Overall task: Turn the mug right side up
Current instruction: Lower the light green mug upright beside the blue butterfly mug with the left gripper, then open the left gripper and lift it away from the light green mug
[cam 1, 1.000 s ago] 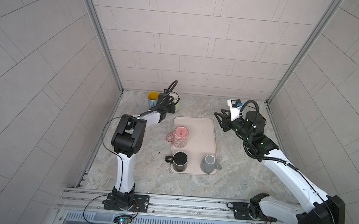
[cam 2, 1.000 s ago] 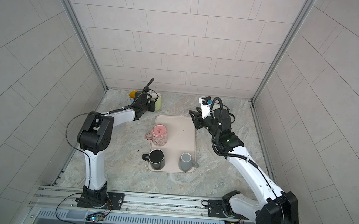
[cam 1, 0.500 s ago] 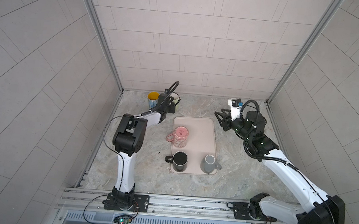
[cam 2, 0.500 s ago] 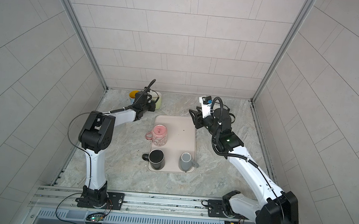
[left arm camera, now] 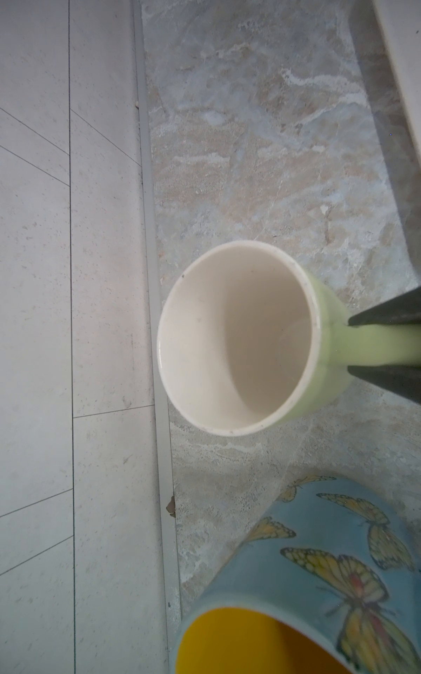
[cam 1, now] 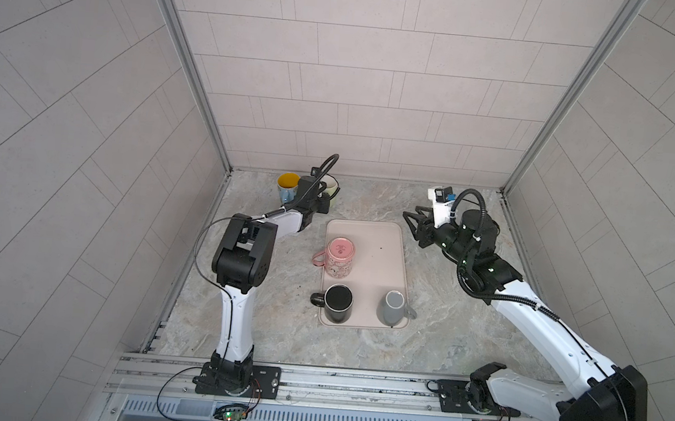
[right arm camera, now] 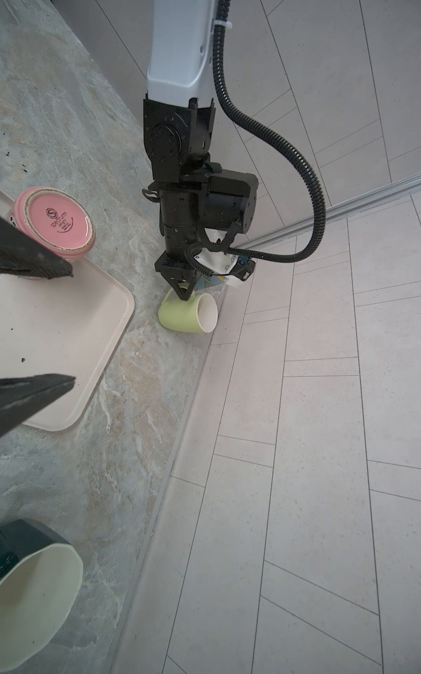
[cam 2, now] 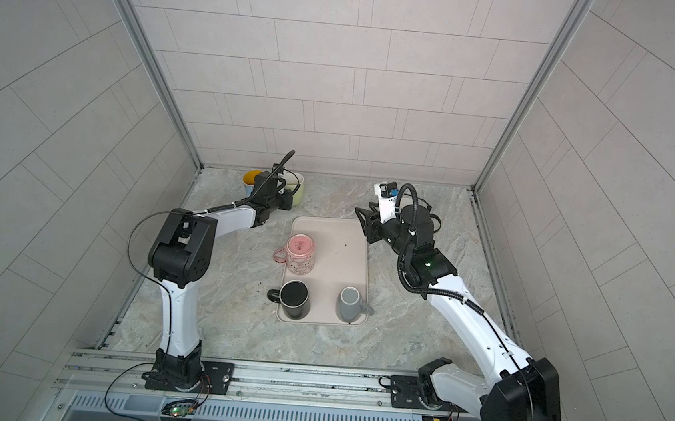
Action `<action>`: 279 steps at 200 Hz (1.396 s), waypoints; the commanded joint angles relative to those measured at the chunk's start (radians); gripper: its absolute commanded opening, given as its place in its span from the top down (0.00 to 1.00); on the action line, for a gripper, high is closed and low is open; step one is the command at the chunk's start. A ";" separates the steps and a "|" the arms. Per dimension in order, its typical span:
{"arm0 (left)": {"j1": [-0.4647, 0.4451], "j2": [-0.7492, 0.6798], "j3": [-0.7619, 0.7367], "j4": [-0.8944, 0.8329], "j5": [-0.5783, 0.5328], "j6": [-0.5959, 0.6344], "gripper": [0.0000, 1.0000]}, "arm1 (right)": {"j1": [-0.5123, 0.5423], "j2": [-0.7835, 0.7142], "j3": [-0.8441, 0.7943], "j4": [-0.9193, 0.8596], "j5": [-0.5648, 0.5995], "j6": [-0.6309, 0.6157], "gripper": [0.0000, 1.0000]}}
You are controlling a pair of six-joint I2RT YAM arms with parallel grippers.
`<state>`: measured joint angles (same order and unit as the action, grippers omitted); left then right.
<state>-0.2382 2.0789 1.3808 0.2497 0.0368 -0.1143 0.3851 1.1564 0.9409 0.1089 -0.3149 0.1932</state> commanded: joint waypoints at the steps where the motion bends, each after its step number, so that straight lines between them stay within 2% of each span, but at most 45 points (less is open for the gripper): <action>1: -0.001 0.017 0.033 -0.057 0.002 0.009 1.00 | -0.002 0.005 -0.008 0.036 -0.006 0.015 0.56; 48: 0.003 0.023 0.040 -0.098 0.035 0.002 1.00 | -0.003 0.006 -0.014 0.055 -0.007 0.030 0.56; 90: 0.008 0.022 0.031 -0.111 0.054 -0.003 0.88 | -0.003 0.005 -0.020 0.062 -0.010 0.041 0.56; 116: 0.009 0.020 0.020 -0.110 0.058 -0.015 0.85 | -0.003 0.005 -0.021 0.064 -0.014 0.048 0.56; 129: 0.011 0.018 0.016 -0.111 0.060 -0.019 0.80 | -0.003 0.002 -0.022 0.066 -0.013 0.050 0.56; 212: 0.013 -0.015 -0.035 -0.115 0.060 -0.027 0.77 | -0.003 -0.018 -0.036 0.080 -0.024 0.066 0.56; 279: 0.014 -0.142 -0.171 -0.105 0.032 -0.053 0.76 | -0.002 -0.066 -0.082 0.094 -0.023 0.087 0.56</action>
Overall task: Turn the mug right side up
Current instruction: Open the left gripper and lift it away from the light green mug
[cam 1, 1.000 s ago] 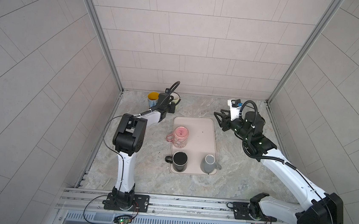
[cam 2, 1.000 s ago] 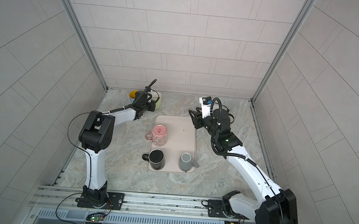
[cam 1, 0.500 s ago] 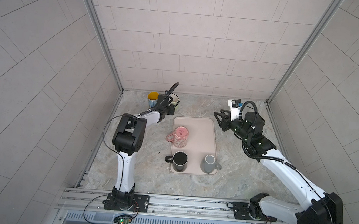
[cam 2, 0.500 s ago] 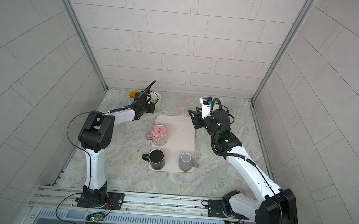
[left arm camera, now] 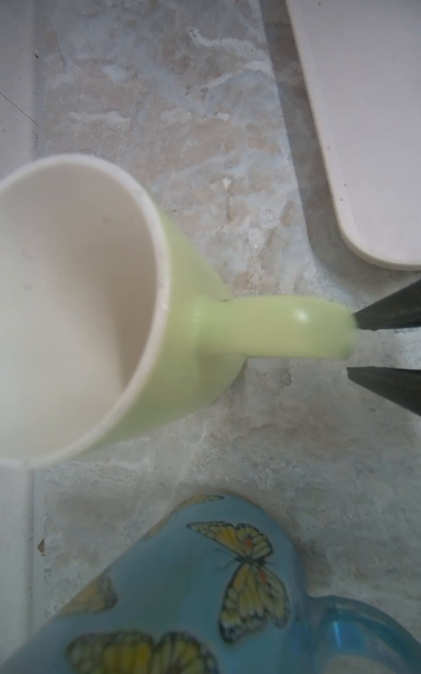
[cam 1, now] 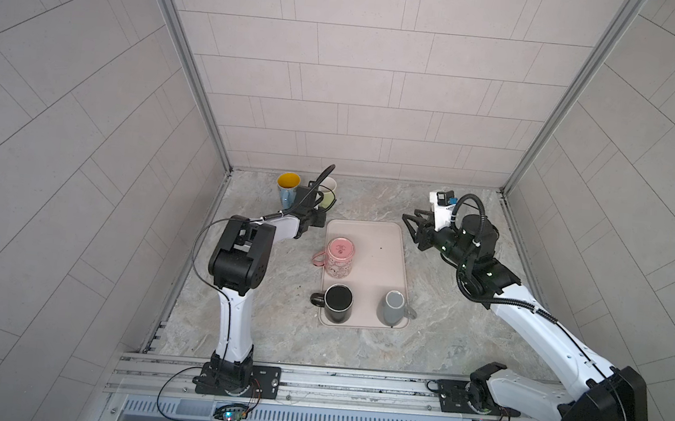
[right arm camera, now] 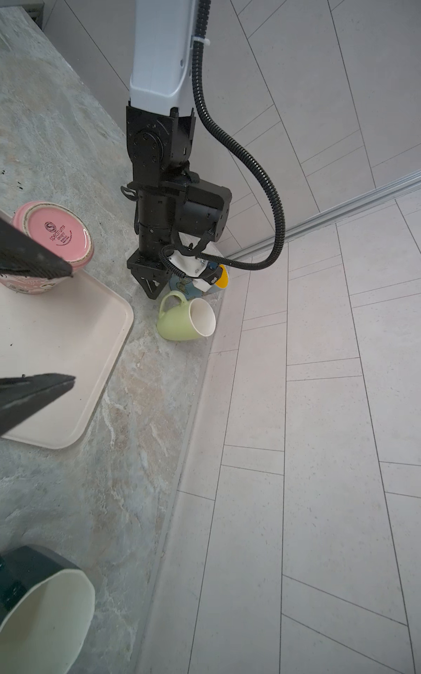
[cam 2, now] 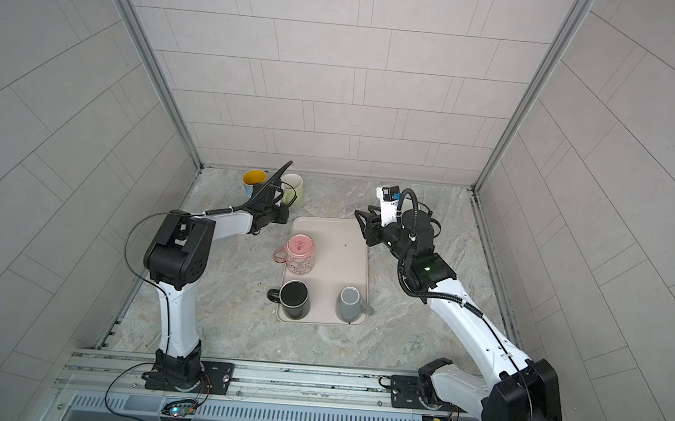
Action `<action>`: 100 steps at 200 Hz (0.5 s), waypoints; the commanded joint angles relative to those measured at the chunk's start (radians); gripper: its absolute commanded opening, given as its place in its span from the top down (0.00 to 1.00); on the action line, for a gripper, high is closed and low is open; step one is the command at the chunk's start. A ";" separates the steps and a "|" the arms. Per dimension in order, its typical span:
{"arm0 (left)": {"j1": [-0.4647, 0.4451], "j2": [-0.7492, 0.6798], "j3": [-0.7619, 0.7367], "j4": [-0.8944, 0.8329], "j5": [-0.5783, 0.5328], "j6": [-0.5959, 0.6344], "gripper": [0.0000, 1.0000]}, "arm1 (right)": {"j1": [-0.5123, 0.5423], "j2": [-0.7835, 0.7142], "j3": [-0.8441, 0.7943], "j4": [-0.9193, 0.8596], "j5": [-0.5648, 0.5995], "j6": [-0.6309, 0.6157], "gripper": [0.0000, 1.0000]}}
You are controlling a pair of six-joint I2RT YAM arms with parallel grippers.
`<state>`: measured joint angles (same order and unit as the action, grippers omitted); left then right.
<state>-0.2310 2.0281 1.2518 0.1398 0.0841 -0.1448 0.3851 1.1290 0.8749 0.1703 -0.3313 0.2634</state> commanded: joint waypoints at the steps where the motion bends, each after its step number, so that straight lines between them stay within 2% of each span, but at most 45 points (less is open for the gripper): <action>1: 0.007 -0.094 -0.045 0.006 -0.016 -0.025 0.76 | -0.002 -0.041 -0.017 0.033 -0.006 0.016 0.56; 47: 0.007 -0.227 -0.076 -0.048 -0.020 -0.076 0.76 | -0.002 -0.069 -0.042 0.043 -0.019 0.039 0.56; 68: 0.007 -0.296 -0.014 -0.213 0.010 -0.140 0.76 | -0.002 -0.060 -0.025 0.008 -0.040 0.058 0.56; 100: 0.014 -0.393 0.077 -0.445 0.118 -0.238 0.75 | -0.002 -0.021 0.021 -0.058 -0.072 0.073 0.54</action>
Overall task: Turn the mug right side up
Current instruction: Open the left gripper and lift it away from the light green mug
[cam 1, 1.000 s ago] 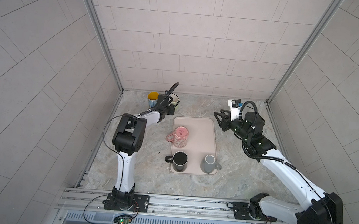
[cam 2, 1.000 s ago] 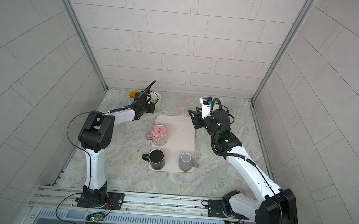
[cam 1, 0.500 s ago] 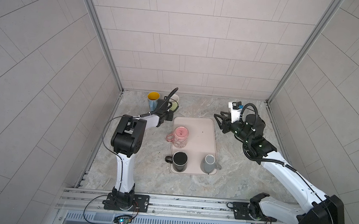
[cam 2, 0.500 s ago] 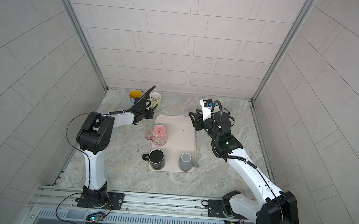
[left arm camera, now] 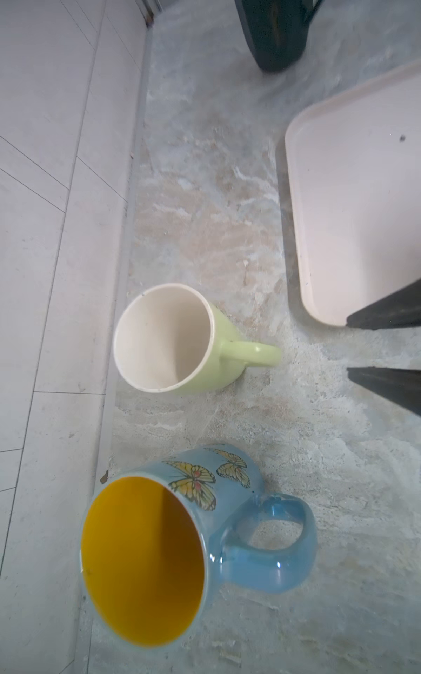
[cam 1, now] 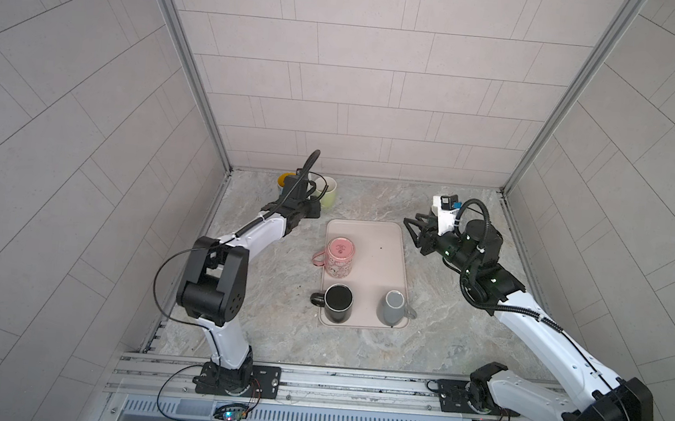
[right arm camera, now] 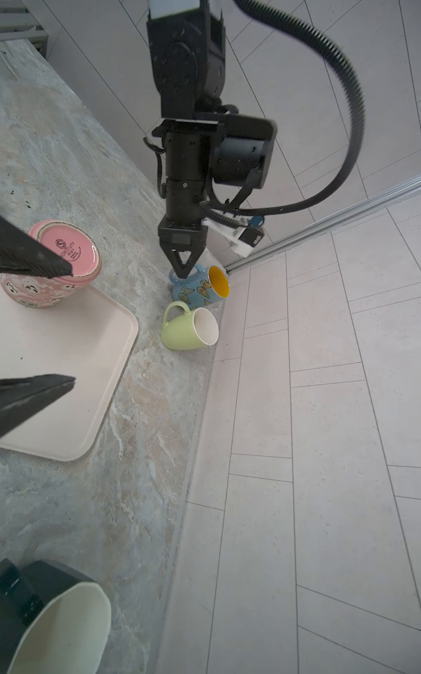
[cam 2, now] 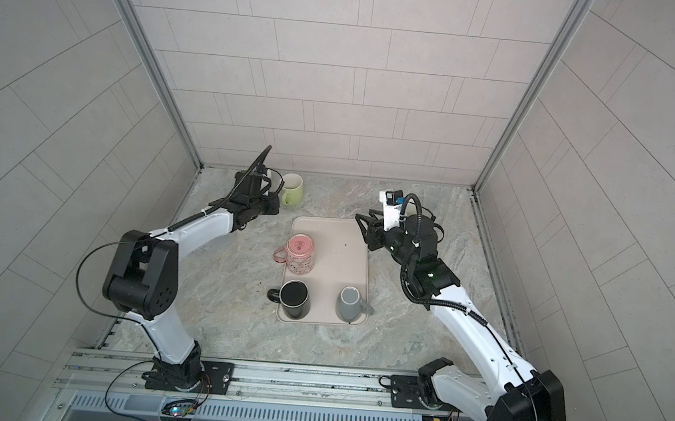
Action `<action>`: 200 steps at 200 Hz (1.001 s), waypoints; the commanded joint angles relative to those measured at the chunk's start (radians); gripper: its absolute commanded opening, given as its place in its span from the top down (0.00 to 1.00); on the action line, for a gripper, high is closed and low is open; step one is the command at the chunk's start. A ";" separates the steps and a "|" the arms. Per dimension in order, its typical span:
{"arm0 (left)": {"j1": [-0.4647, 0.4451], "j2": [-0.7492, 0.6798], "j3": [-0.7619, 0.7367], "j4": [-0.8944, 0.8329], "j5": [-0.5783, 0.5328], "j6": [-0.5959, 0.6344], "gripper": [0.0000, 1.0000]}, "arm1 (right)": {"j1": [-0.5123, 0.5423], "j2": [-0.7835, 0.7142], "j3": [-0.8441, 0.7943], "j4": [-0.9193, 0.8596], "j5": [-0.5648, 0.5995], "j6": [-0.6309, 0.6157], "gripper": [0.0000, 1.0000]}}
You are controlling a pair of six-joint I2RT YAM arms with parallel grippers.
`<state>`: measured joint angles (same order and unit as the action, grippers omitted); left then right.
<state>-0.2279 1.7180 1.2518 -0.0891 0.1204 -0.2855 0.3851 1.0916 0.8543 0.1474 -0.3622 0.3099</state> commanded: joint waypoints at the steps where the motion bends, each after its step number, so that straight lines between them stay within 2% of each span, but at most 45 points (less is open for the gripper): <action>1: 0.012 -0.086 0.080 -0.224 0.085 -0.099 0.75 | -0.002 0.017 0.042 -0.035 -0.041 0.027 0.54; 44: 0.101 -0.181 0.118 -0.443 0.309 -0.255 0.72 | -0.002 0.037 0.070 -0.070 -0.062 0.040 0.52; 74: 0.174 -0.213 0.054 -0.457 0.538 -0.425 0.64 | -0.002 0.044 0.069 -0.066 -0.072 0.049 0.51; 101: 0.174 -0.200 -0.008 -0.437 0.710 -0.556 0.64 | -0.002 0.055 0.066 -0.059 -0.084 0.058 0.51; 123: 0.173 -0.208 -0.083 -0.405 0.727 -0.631 0.62 | -0.002 0.063 0.064 -0.053 -0.097 0.061 0.51; 136: 0.173 -0.215 -0.117 -0.402 0.720 -0.652 0.53 | -0.002 0.064 0.064 -0.053 -0.101 0.063 0.51; 156: 0.174 -0.217 -0.155 -0.374 0.724 -0.704 0.52 | -0.002 0.062 0.057 -0.052 -0.102 0.065 0.51; 200: 0.175 -0.184 -0.288 -0.109 0.789 -1.005 0.51 | -0.002 0.062 0.055 -0.069 -0.103 0.060 0.50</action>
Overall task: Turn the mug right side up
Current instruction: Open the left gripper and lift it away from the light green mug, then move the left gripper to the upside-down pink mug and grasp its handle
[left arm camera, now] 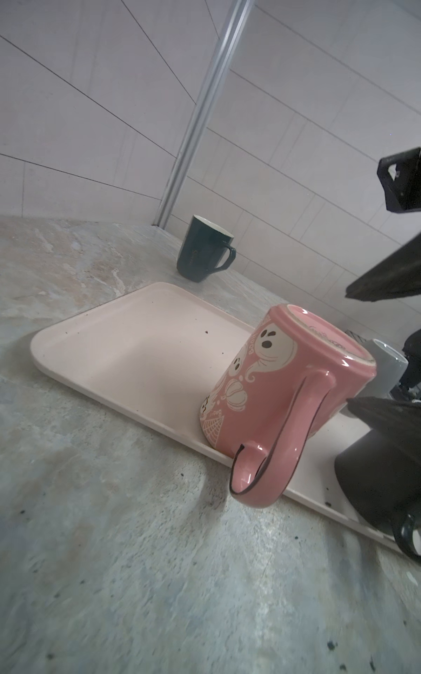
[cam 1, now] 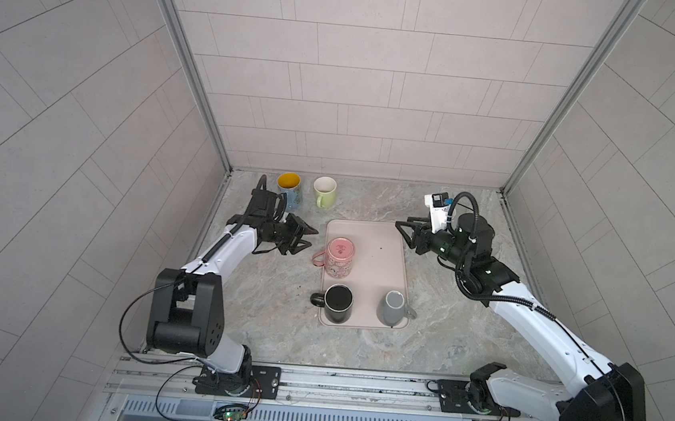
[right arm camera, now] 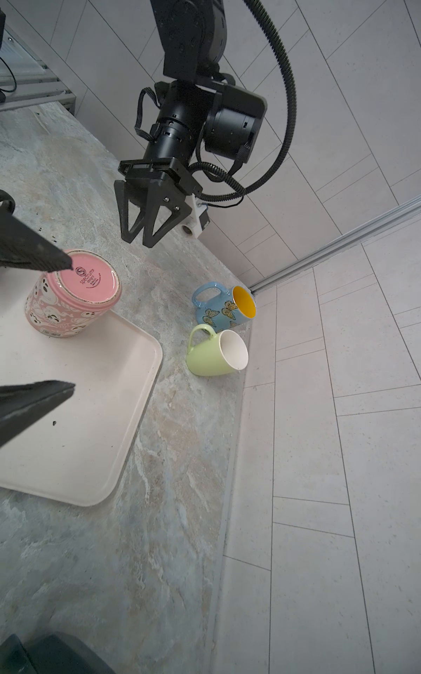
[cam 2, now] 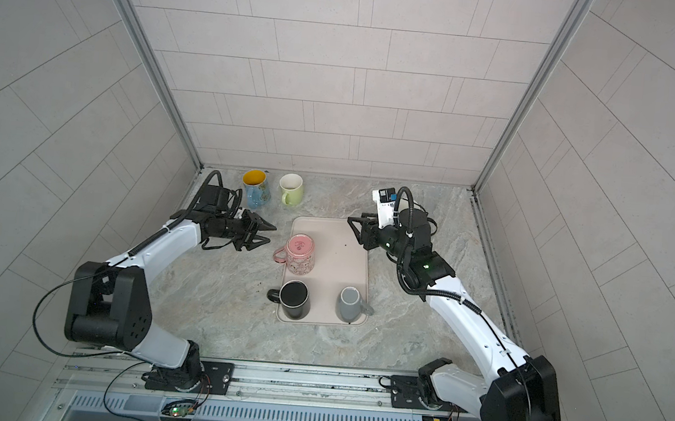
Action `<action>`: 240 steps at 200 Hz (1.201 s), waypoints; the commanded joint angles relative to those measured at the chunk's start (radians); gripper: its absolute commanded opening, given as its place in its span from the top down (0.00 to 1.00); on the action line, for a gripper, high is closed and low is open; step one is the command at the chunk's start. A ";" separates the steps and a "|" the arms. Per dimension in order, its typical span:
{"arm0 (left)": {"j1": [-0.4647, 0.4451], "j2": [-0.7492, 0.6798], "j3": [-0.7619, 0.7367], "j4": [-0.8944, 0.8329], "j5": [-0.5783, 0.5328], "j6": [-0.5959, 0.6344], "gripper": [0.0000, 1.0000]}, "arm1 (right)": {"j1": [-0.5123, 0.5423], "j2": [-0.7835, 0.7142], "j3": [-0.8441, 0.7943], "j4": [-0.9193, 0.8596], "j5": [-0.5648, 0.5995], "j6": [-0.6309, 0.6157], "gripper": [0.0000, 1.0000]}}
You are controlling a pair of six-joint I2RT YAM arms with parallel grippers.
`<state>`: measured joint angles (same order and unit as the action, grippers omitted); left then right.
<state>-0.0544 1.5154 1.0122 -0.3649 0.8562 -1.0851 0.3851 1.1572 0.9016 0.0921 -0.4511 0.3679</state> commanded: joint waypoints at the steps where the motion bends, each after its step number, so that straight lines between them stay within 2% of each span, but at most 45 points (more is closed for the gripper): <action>1: 0.001 0.019 -0.050 0.169 0.053 -0.209 0.51 | -0.003 -0.004 0.007 -0.015 -0.014 0.002 0.50; 49: 0.000 0.038 -0.111 0.260 0.038 -0.401 0.51 | -0.003 -0.004 0.011 -0.043 -0.003 -0.022 0.50; 71: -0.001 0.039 -0.128 0.261 0.029 -0.438 0.51 | -0.003 0.005 0.017 -0.052 -0.001 -0.025 0.50; 166: -0.008 0.011 -0.156 0.089 0.025 -0.422 0.51 | -0.003 0.043 0.029 -0.086 -0.001 -0.032 0.50; 240: -0.035 0.106 -0.111 0.089 0.033 -0.433 0.51 | -0.004 0.073 0.038 -0.090 -0.001 -0.018 0.50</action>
<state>-0.0780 1.5814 0.8665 -0.2565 0.8822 -1.5112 0.3851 1.2274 0.9104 0.0044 -0.4522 0.3481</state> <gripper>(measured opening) 0.492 0.505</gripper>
